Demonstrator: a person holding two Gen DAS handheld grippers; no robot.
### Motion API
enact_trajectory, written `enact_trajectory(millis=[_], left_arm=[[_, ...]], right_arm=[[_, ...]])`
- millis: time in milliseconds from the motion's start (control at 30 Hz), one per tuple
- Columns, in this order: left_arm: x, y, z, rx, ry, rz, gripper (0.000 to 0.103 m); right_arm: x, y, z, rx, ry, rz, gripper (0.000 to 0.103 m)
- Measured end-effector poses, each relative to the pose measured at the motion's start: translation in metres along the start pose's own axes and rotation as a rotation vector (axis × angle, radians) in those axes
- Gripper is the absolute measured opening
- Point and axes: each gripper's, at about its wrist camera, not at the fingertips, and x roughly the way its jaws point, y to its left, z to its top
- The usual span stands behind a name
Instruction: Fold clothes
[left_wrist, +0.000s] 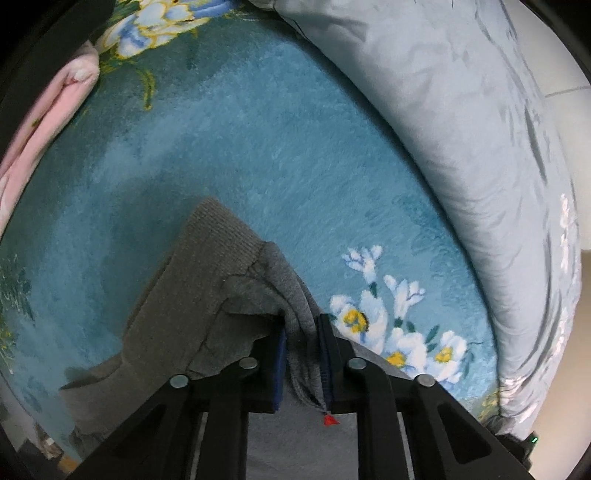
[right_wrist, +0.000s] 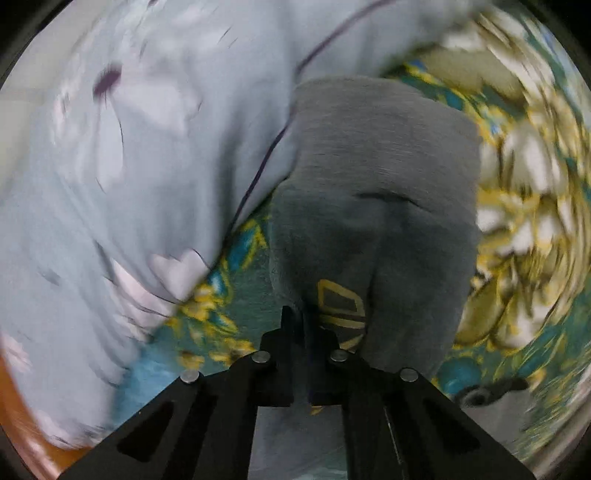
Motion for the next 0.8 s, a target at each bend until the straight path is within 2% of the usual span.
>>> enact_trajectory(millis=[100,200,333,467,500,533,567,600,633,700,767,800], left_arm=[[-0.018,0.000,0.006,-0.041,-0.040,-0.091,0.007],[-0.023,-0.013,0.022,-0.027,-0.066,-0.096,0.007],[-0.008,-0.030,0.040,-0.052,-0.060,-0.089,0.008],[0.009,-0.040,0.047,-0.083,-0.037,-0.069,0.010],[0.011,-0.042,0.047,-0.081,-0.032,-0.071,0.016],[0.012,-0.044,0.047,-0.079,-0.019,-0.085,0.028],[0.012,-0.047,0.047,-0.078,-0.004,-0.102,0.036],[0.011,-0.050,0.047,-0.069,0.005,-0.123,0.049],[0.010,-0.053,0.046,-0.058,0.013,-0.146,0.058],[0.002,-0.063,0.043,-0.004,0.009,-0.143,0.065],[-0.010,-0.073,0.036,0.066,-0.023,-0.132,0.065],[-0.018,-0.078,0.031,0.107,-0.043,-0.127,0.065]], right_arm=[[-0.023,-0.016,0.001,0.065,-0.039,0.145,0.003],[-0.041,-0.014,0.015,0.086,-0.095,0.213,0.003],[-0.029,0.006,0.031,0.087,-0.094,0.194,0.003],[-0.009,0.023,0.037,0.052,-0.066,0.140,0.003],[-0.008,0.025,0.038,0.040,-0.067,0.129,0.005],[-0.007,0.028,0.039,0.029,-0.067,0.119,0.006],[-0.008,0.030,0.039,0.019,-0.065,0.112,0.006],[-0.008,0.031,0.039,0.010,-0.064,0.106,0.006],[-0.009,0.033,0.038,-0.001,-0.062,0.107,0.007],[-0.015,0.037,0.034,-0.025,-0.079,0.088,0.008],[-0.025,0.041,0.028,-0.034,-0.100,0.099,0.019],[-0.029,0.042,0.024,-0.036,-0.105,0.101,0.032]])
